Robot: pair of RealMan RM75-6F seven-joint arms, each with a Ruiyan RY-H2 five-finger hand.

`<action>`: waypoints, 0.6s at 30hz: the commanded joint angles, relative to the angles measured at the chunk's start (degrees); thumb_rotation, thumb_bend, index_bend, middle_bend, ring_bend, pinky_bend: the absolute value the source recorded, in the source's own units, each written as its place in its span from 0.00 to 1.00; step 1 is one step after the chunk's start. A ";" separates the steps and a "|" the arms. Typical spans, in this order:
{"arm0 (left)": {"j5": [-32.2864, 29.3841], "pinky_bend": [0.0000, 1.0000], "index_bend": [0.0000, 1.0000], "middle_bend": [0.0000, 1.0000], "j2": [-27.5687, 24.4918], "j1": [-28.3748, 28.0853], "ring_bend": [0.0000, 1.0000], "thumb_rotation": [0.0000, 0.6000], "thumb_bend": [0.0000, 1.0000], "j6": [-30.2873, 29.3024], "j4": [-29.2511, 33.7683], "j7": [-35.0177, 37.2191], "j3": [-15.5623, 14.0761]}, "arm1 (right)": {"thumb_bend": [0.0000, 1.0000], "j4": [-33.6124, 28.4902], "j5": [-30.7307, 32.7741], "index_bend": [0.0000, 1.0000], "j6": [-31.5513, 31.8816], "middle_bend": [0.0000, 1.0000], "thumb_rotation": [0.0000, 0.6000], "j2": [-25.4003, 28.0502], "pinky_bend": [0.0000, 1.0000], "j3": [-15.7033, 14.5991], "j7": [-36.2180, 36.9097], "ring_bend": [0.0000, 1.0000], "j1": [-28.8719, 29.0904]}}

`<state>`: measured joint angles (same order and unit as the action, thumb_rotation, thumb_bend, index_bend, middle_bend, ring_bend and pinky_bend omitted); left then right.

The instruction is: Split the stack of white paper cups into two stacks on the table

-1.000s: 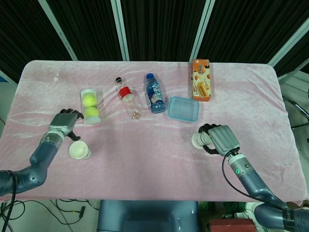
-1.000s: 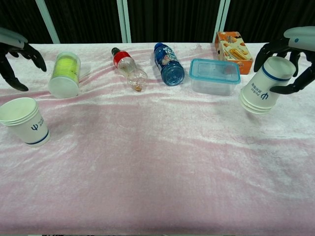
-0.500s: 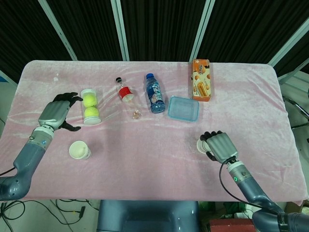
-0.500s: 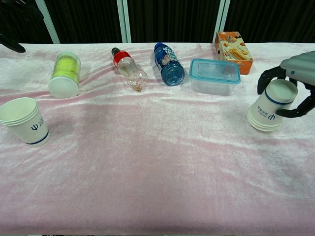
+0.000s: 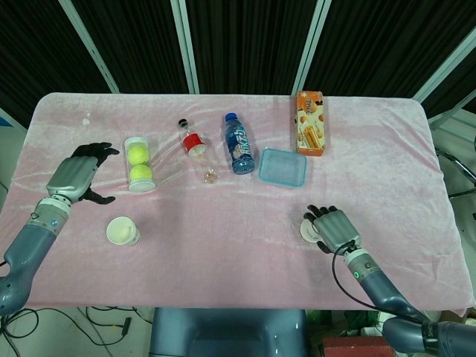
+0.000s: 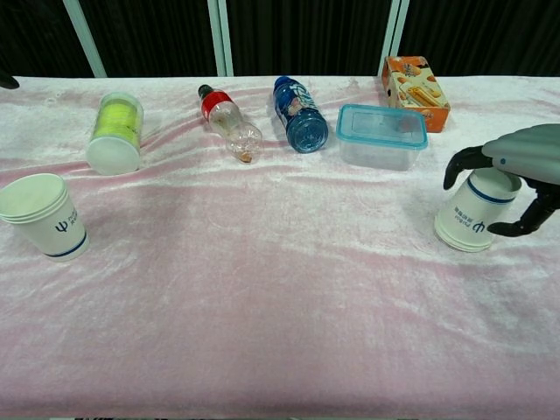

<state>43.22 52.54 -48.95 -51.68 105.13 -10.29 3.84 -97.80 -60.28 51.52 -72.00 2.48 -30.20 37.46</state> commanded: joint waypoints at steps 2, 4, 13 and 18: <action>1.07 0.00 0.15 0.06 1.04 0.57 0.00 1.00 0.12 -1.02 -0.81 -1.17 0.26 | 0.15 -3.47 3.92 0.06 -0.80 0.00 1.00 2.98 0.22 1.47 0.83 0.15 0.96; 1.39 0.00 0.15 0.05 1.37 0.85 0.00 1.00 0.12 -1.44 -0.94 -1.82 0.42 | 0.13 -4.36 4.36 0.04 -0.73 0.00 1.00 4.51 0.21 2.05 2.26 0.14 0.92; 5.56 0.00 0.15 0.04 0.51 3.46 0.00 1.00 0.12 -6.30 0.80 -3.13 1.33 | 0.12 -9.05 3.41 0.02 2.14 0.00 1.00 14.26 0.19 1.53 4.64 0.15 -1.50; 10.41 0.00 0.15 0.04 -2.65 7.56 0.00 1.00 0.12 -11.85 4.66 -3.83 0.24 | 0.13 -6.81 4.07 0.04 10.98 0.00 1.00 18.86 0.19 1.93 8.71 0.17 -7.22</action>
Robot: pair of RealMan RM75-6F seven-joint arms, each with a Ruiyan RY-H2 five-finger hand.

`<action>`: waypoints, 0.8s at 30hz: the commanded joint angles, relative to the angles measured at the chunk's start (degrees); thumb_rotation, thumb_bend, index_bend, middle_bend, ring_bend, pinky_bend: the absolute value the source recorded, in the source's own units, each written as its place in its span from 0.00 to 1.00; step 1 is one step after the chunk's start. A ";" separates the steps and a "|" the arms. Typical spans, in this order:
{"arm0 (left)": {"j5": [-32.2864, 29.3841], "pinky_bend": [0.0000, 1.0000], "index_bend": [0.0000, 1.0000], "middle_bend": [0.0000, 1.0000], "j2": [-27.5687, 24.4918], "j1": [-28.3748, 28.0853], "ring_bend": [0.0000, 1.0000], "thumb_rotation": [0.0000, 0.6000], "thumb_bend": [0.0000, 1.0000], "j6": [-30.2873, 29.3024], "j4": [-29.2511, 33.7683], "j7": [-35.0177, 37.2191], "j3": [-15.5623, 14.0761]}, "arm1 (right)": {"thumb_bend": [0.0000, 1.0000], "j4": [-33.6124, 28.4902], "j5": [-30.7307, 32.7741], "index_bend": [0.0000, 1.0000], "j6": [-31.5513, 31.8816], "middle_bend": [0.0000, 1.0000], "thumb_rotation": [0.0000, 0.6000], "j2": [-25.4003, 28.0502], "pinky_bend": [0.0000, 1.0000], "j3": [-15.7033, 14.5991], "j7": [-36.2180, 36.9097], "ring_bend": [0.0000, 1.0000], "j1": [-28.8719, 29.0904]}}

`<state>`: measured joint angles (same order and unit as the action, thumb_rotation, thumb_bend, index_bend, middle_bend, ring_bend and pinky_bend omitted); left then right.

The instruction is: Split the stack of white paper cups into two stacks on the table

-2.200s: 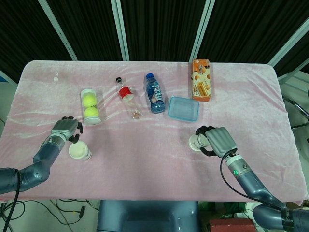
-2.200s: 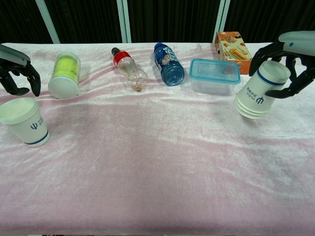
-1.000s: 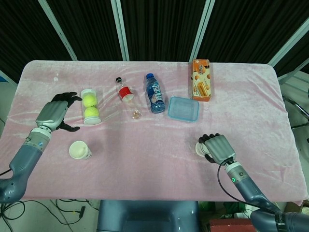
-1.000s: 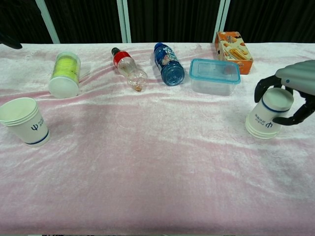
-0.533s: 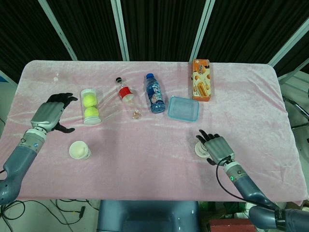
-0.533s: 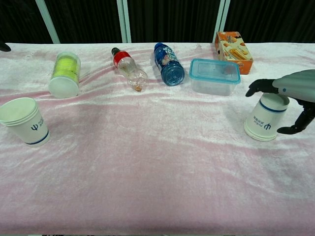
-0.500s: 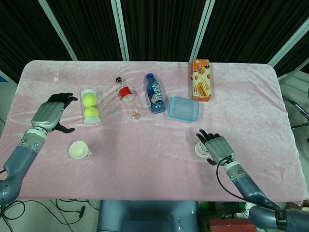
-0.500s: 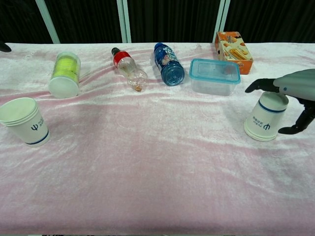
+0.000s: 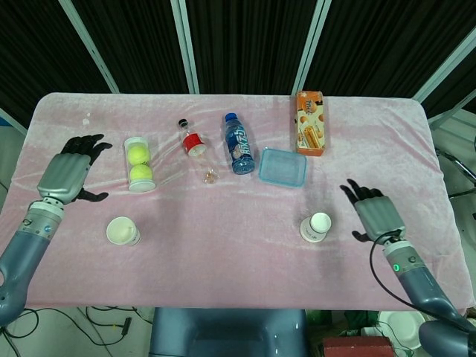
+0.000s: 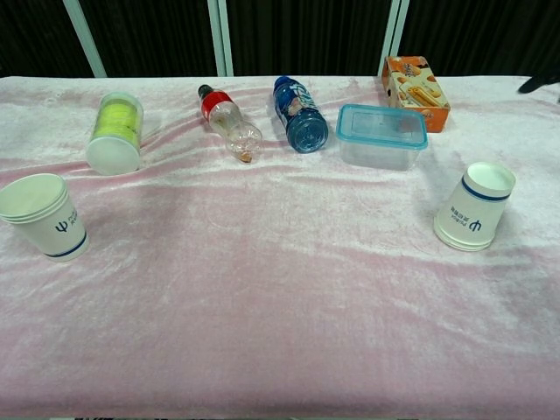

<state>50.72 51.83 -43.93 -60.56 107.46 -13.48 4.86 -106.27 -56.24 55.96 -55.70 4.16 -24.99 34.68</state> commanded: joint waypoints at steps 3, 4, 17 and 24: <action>7.46 0.00 0.15 0.04 -2.46 6.84 0.00 1.00 0.12 -8.22 3.90 1.05 -1.84 | 0.13 6.66 -3.52 0.06 13.06 0.01 1.00 1.82 0.19 0.57 10.62 0.19 -9.27; 9.04 0.00 0.15 0.04 -2.51 8.53 0.00 1.00 0.12 -9.70 4.16 2.04 -2.53 | 0.13 8.50 -4.95 0.06 15.23 0.02 1.00 1.48 0.19 0.41 13.47 0.18 -11.13; 31.06 0.00 0.15 0.03 3.58 28.69 0.00 1.00 0.12 -26.68 -8.00 16.59 -11.92 | 0.13 21.54 -22.03 0.08 32.06 0.02 1.00 -3.89 0.19 -6.36 24.45 0.17 -25.75; 34.53 0.00 0.15 0.03 5.98 31.77 0.00 1.00 0.12 -28.32 -12.85 21.33 -11.94 | 0.13 21.49 -26.71 0.08 36.82 0.02 1.00 -5.32 0.19 -7.01 23.94 0.17 -29.11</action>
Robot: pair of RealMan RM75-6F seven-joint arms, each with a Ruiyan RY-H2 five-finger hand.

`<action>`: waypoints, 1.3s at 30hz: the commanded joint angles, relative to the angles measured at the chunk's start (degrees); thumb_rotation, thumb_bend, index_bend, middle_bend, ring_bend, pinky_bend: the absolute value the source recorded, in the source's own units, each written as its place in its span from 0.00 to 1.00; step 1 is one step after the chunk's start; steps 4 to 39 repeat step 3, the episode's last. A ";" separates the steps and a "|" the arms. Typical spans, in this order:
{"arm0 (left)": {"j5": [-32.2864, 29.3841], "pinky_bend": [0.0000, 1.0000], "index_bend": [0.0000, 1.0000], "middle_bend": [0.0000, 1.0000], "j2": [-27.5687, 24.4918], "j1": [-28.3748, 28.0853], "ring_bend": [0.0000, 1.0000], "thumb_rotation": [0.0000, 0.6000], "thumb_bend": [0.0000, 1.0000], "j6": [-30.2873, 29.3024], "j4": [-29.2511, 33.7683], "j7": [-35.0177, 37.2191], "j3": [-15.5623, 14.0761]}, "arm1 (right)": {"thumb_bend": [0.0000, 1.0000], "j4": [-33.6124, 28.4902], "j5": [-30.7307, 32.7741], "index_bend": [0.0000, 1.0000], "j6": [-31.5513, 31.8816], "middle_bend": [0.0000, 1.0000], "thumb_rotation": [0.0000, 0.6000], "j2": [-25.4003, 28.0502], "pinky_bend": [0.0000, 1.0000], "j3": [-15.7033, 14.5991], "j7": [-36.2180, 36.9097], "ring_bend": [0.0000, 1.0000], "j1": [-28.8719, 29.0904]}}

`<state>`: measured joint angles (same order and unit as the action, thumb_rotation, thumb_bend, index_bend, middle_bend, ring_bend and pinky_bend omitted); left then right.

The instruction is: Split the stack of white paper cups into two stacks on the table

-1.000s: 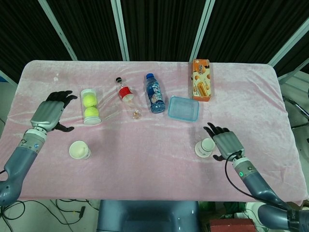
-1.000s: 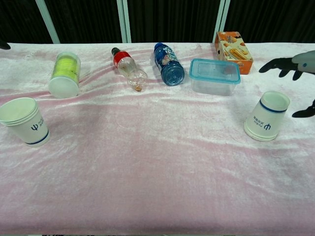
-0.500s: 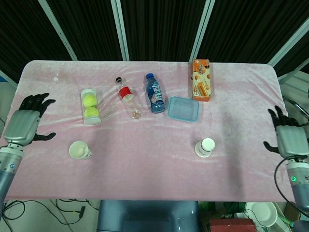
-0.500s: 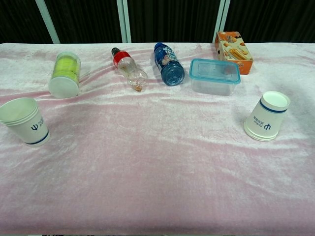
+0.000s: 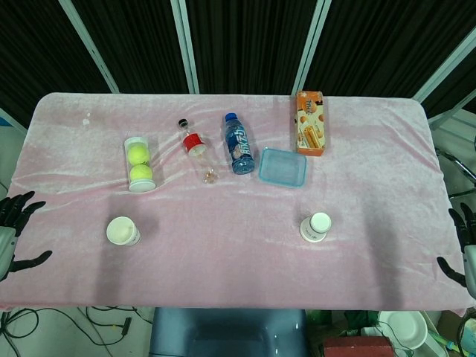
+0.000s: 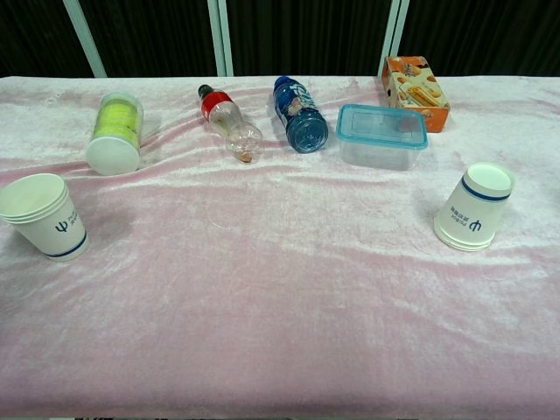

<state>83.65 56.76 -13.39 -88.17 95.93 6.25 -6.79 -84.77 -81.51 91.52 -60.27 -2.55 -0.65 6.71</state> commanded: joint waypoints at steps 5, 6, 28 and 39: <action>2.34 0.00 0.15 0.03 1.69 1.87 0.00 1.00 0.12 -0.45 -2.09 1.16 -0.20 | 0.13 0.68 -1.58 0.08 1.24 0.02 1.00 -1.57 0.19 0.35 -0.05 0.17 -1.55; 2.34 0.00 0.15 0.03 1.69 1.87 0.00 1.00 0.12 -0.45 -2.09 1.16 -0.20 | 0.13 0.68 -1.58 0.08 1.24 0.02 1.00 -1.57 0.19 0.35 -0.05 0.17 -1.55; 2.34 0.00 0.15 0.03 1.69 1.87 0.00 1.00 0.12 -0.45 -2.09 1.16 -0.20 | 0.13 0.68 -1.58 0.08 1.24 0.02 1.00 -1.57 0.19 0.35 -0.05 0.17 -1.55; 2.34 0.00 0.15 0.03 1.69 1.87 0.00 1.00 0.12 -0.45 -2.09 1.16 -0.20 | 0.13 0.68 -1.58 0.08 1.24 0.02 1.00 -1.57 0.19 0.35 -0.05 0.17 -1.55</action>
